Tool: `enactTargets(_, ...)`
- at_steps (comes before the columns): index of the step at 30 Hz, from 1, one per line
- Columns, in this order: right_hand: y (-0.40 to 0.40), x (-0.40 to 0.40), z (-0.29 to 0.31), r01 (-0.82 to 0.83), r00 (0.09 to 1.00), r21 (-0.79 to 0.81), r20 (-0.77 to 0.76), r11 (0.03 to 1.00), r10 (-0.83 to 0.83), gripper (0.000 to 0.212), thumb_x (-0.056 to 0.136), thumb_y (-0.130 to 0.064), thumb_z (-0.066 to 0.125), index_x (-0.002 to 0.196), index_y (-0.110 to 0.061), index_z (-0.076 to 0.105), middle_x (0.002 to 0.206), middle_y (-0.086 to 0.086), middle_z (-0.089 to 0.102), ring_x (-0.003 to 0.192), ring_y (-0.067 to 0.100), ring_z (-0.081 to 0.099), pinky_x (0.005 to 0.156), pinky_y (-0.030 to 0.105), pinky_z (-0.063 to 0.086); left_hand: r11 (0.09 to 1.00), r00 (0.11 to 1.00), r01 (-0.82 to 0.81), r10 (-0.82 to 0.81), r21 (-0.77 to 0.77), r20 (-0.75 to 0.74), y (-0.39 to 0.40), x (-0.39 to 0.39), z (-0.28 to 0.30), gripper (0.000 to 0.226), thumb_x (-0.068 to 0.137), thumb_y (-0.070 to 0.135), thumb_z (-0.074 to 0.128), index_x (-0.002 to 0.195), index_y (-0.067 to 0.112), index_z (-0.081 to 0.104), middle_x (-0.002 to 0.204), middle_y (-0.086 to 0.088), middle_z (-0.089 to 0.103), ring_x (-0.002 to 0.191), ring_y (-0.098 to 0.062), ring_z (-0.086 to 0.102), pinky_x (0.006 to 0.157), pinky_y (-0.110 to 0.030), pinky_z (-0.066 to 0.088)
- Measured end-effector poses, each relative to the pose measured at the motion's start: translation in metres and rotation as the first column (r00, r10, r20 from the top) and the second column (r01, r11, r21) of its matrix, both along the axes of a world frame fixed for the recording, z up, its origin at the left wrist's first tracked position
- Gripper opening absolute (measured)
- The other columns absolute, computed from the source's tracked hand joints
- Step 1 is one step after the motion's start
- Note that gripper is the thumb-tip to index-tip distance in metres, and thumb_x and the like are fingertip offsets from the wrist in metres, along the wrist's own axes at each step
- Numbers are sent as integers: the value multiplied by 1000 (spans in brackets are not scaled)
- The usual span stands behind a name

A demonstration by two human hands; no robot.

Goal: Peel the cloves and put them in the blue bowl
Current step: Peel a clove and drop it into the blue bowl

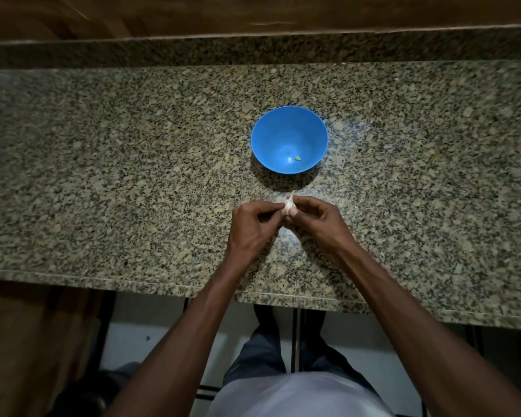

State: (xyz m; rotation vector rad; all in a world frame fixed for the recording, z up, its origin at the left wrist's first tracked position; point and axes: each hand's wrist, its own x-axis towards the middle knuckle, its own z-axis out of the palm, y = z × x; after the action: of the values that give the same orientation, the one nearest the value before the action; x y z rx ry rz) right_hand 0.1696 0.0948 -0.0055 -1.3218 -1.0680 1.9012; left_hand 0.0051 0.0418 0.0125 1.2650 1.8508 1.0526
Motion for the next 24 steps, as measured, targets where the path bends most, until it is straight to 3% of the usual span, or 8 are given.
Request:
enactTargets(7, -6, -6, 1, 44, 997, 37, 58, 998, -46, 36, 91, -8, 79, 126, -2, 71, 115, 13, 77, 106, 26, 75, 91, 40, 63, 997, 960, 61, -48, 38, -275, 2, 7, 2, 25, 91, 21, 79, 110, 5, 78, 98, -7, 79, 78, -11, 75, 67, -21, 63)
enactTargets(12, -12, -13, -5, 83, 993, 11, 86, 996, -84, 36, 88, -16, 84, 122, -7, 74, 110, 8, 79, 103, 23, 77, 92, 45, 63, 998, 956, -59, 52, -15, -289, 1, 19, 2, 16, 91, 15, 75, 105, 7, 77, 93, -5, 78, 75, -11, 71, 69, -21, 61)
enactTargets(14, -15, -15, -4, 97, 992, 1, 78, 995, -96, 34, 88, -13, 83, 120, -6, 74, 109, 8, 79, 102, 22, 77, 91, 44, 63, 979, 971, -183, 167, -85, -174, 0, 23, 3, 13, 88, 15, 77, 101, 13, 77, 90, -1, 77, 76, -9, 72, 69, -21, 61)
enactTargets(16, -16, -18, 0, 115, 993, -29, 25, 993, -114, 31, 88, -9, 82, 118, -5, 74, 108, 11, 79, 101, 25, 77, 91, 43, 63, 938, 942, -298, 319, -174, 102, 0, 23, 1, 11, 86, 12, 79, 95, 18, 76, 88, 1, 77, 78, -12, 74, 71, -27, 63)
enactTargets(17, -17, -20, 2, 118, 993, -49, -13, 992, -118, 30, 89, -7, 80, 118, -3, 73, 107, 13, 79, 101, 28, 77, 91, 43, 63, 916, 893, -335, 383, -220, 235, 1, 23, 0, 9, 87, 11, 78, 93, 17, 75, 88, -1, 76, 80, -15, 75, 72, -30, 64)
enactTargets(20, -15, -26, 4, 83, 996, -45, -33, 996, -84, 28, 95, -7, 75, 122, 0, 72, 106, 18, 78, 97, 29, 77, 89, 45, 63, 856, 728, -402, 515, -326, 453, 2, 19, -1, 8, 96, 12, 68, 92, 10, 74, 81, -1, 73, 74, -16, 68, 71, -31, 58)
enactTargets(22, -10, -25, 4, 64, 996, 16, 66, 998, -64, 26, 98, -11, 72, 123, -4, 72, 100, 16, 79, 87, 24, 75, 85, 44, 64, 821, 607, -429, 572, -378, 552, 2, 15, 2, 15, 101, 13, 62, 89, 8, 71, 74, 1, 65, 68, -12, 57, 68, -27, 50)
enactTargets(24, -2, -20, 5, -66, 954, 210, 299, 976, 0, 21, 100, -20, 70, 119, -13, 75, 92, 6, 80, 82, 18, 76, 80, 42, 64, 824, 584, -405, 566, -396, 582, -1, 9, 3, 13, 103, 13, 61, 95, 8, 69, 79, -2, 63, 70, -11, 57, 70, -26, 51)
